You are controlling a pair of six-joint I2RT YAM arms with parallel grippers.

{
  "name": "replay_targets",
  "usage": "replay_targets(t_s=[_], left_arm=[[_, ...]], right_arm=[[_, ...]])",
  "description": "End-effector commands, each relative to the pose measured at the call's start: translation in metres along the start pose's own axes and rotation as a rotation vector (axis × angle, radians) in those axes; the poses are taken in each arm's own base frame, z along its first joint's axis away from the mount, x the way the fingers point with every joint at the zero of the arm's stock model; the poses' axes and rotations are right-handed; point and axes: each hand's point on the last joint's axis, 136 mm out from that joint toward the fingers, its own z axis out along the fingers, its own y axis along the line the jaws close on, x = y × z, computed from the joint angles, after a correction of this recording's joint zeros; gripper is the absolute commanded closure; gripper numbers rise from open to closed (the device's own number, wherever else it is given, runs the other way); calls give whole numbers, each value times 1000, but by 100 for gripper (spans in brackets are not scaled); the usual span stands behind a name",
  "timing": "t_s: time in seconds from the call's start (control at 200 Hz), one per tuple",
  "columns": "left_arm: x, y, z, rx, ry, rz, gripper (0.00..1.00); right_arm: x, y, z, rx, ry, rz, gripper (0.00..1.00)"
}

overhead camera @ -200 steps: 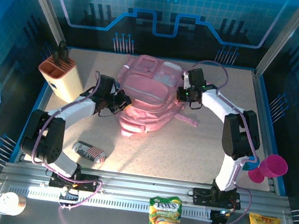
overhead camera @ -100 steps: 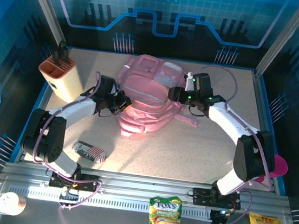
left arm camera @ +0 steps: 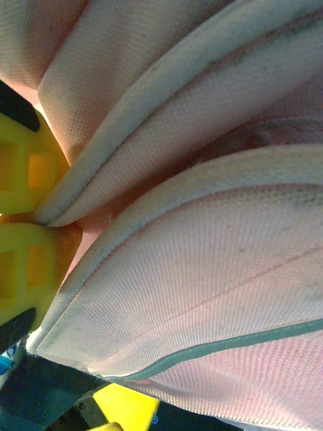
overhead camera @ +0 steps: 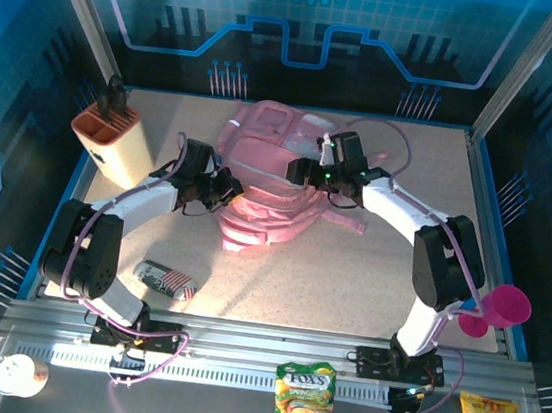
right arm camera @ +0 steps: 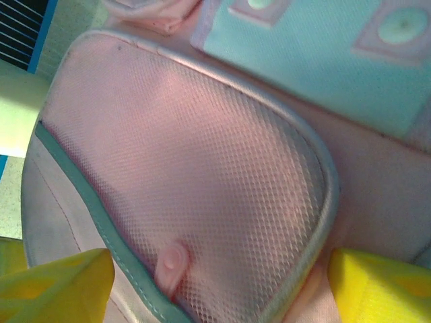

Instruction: Pack books, pencil case, and school supplies into a backpack

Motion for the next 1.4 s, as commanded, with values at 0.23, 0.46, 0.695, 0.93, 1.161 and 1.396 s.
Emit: replay_targets(t_s=[0.23, 0.46, 0.695, 0.93, 1.161, 1.396], left_arm=[[13, -18, 0, 49, 66, 35, 97], [11, -21, -1, 48, 61, 43, 97], [9, -23, -2, 46, 57, 53, 97], [8, -27, -3, 52, 58, 55, 97], [9, -26, -4, 51, 55, 54, 97], [9, -26, -4, 53, 59, 50, 97]], right_arm=[[32, 12, 9, -37, 149, -101, 16], [68, 35, -20, -162, 214, -148, 19], [92, 43, -51, -235, 195, -247, 22], [81, 5, -43, -13, 142, -284, 32], [76, 8, -28, -37, 130, -236, 50], [70, 20, -16, -115, 94, -159, 59]])
